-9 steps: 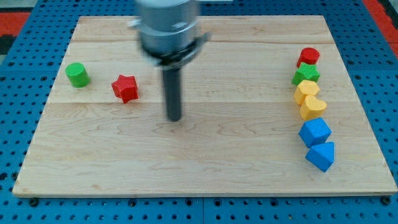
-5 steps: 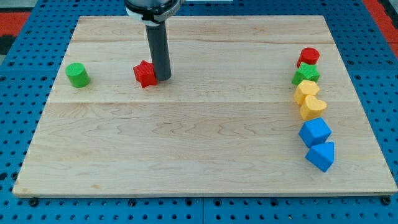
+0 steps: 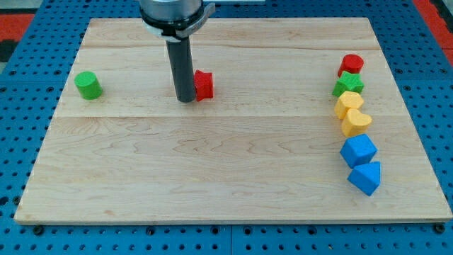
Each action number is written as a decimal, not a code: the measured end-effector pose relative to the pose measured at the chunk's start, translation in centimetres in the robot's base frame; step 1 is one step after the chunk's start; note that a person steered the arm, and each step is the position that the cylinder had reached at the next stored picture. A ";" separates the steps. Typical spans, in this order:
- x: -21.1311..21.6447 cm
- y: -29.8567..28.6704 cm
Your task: Slide the red star above the red circle
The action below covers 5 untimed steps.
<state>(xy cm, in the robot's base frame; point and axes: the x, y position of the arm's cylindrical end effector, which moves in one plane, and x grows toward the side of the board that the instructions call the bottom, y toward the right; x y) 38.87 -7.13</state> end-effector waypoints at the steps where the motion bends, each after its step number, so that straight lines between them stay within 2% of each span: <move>1: -4.8 3.1; 2: -1.9 8.4; 3: 0.1 5.2; 5: -3.4 13.3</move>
<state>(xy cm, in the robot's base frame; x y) 35.49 6.21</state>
